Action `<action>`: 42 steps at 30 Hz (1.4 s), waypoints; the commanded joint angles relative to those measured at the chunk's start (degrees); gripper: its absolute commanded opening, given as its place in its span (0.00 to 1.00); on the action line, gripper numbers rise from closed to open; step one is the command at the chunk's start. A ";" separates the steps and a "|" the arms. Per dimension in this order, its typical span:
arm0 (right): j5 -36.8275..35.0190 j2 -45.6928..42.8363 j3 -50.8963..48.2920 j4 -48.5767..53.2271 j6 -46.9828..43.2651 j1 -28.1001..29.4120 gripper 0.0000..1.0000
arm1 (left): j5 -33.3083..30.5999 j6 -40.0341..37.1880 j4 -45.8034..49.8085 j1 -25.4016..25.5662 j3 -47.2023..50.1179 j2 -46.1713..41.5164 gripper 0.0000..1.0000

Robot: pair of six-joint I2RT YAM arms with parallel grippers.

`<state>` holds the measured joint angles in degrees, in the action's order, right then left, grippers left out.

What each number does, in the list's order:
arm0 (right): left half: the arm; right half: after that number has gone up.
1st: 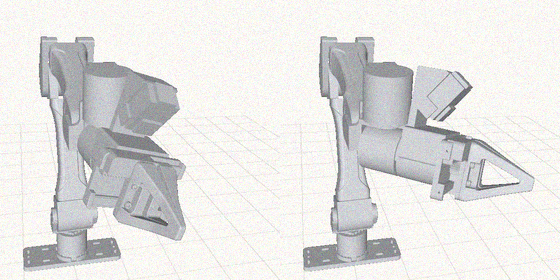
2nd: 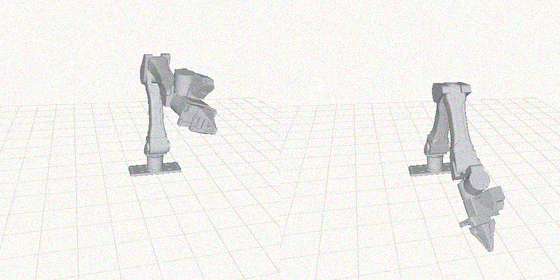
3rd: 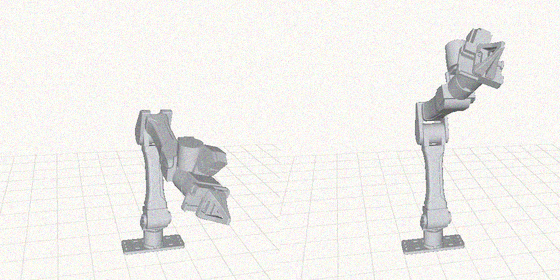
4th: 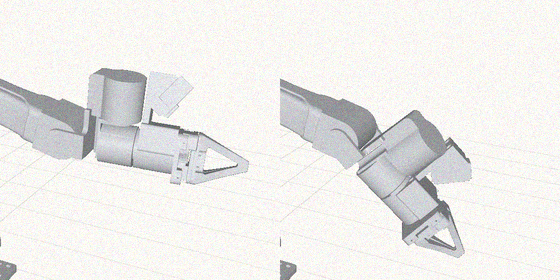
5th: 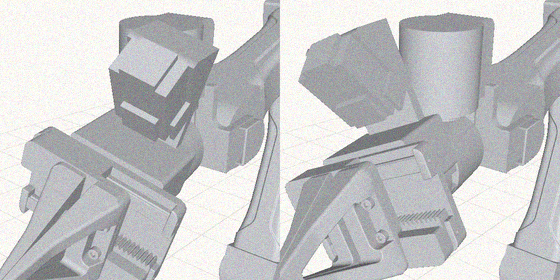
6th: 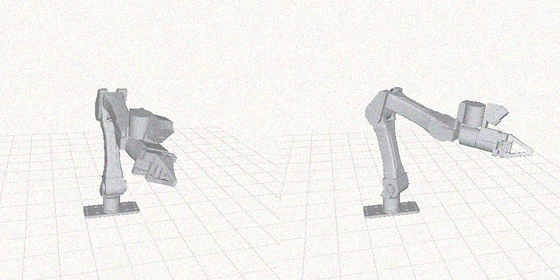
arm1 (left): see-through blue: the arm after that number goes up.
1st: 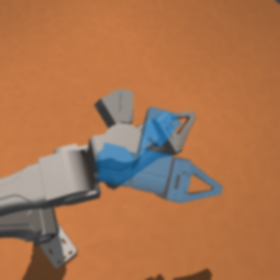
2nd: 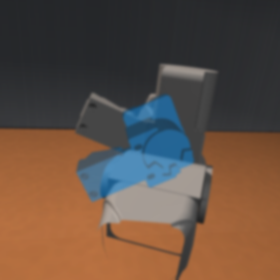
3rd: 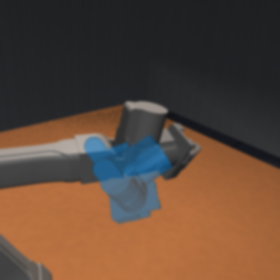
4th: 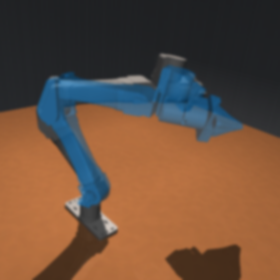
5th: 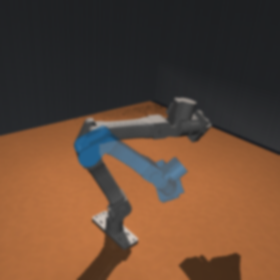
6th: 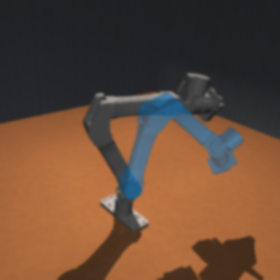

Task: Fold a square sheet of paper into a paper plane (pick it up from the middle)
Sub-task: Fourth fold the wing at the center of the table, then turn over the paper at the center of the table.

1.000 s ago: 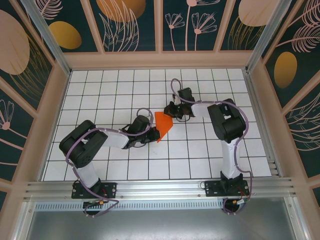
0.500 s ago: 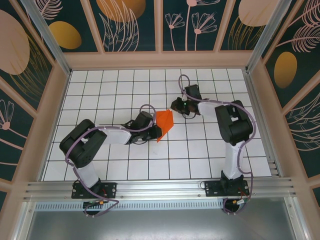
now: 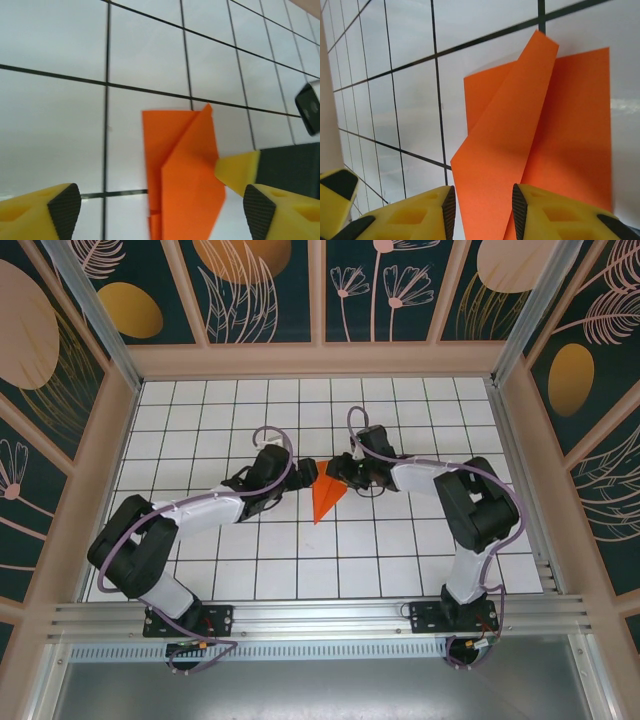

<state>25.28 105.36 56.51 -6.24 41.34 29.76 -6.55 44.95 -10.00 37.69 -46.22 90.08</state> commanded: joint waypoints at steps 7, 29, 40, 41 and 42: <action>-3.25 3.37 3.31 1.69 1.77 1.00 0.37 | -0.81 2.31 -0.33 -2.41 3.32 -1.99 0.99; -9.08 2.47 4.05 5.45 4.42 1.27 0.37 | 2.24 4.35 -0.34 -5.05 4.38 -1.66 0.98; -9.23 2.52 4.61 5.84 4.90 1.27 0.38 | 2.59 4.33 0.07 -5.19 4.38 -1.45 0.99; -9.74 2.04 4.29 5.78 5.24 1.27 0.38 | 2.60 4.32 0.07 -5.23 4.36 -1.40 0.99; -10.25 1.53 3.83 5.51 5.46 1.27 0.38 | 2.72 4.29 0.07 -5.24 4.29 -1.40 0.99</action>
<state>17.89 109.60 60.07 -2.70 45.63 30.87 -4.54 48.53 -10.07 32.88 -42.15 89.03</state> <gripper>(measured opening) 0.382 0.985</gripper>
